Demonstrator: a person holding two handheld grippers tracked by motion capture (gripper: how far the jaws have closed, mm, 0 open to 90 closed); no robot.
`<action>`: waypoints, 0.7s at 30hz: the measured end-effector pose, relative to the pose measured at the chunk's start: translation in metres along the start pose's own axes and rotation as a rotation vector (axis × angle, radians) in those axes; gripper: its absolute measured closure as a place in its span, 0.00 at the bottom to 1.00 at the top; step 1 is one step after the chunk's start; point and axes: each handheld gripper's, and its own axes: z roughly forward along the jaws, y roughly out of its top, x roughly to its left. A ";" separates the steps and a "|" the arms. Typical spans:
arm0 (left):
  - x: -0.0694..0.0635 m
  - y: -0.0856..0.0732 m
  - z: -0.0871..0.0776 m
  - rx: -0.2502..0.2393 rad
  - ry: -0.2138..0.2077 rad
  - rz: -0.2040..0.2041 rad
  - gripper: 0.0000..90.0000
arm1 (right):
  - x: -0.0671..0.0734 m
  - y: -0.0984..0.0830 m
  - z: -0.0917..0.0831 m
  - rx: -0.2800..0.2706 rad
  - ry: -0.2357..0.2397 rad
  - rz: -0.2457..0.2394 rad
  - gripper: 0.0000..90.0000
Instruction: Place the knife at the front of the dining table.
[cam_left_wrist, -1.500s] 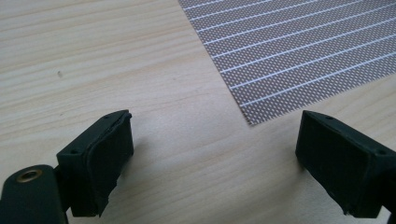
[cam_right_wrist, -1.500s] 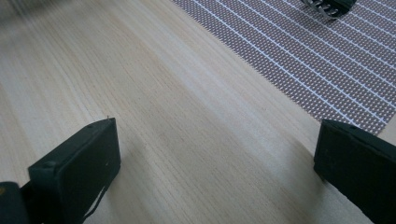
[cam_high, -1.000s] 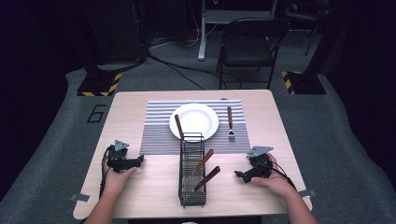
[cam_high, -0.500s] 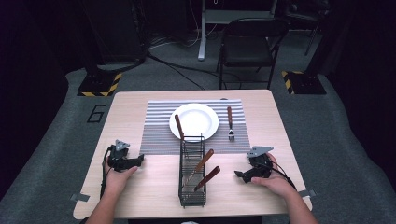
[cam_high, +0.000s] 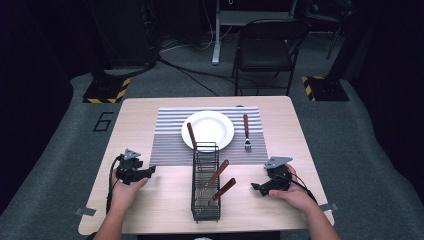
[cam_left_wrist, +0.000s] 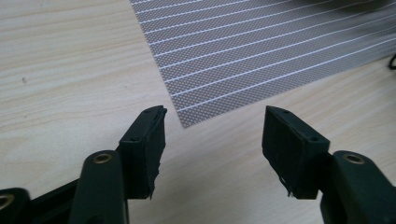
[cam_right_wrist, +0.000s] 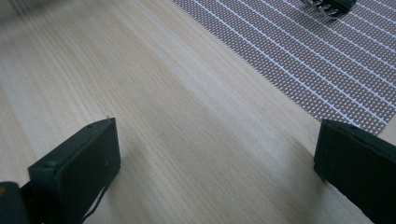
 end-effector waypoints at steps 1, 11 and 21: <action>-0.002 0.002 -0.002 0.008 -0.008 0.004 0.45 | 0.000 0.000 0.000 0.000 0.000 0.000 0.00; -0.020 0.015 -0.019 -0.017 -0.064 0.003 0.50 | 0.000 0.000 0.000 0.000 0.000 0.000 0.00; -0.029 0.025 -0.027 -0.014 -0.055 0.013 0.57 | 0.000 0.000 0.000 0.000 0.000 0.000 0.00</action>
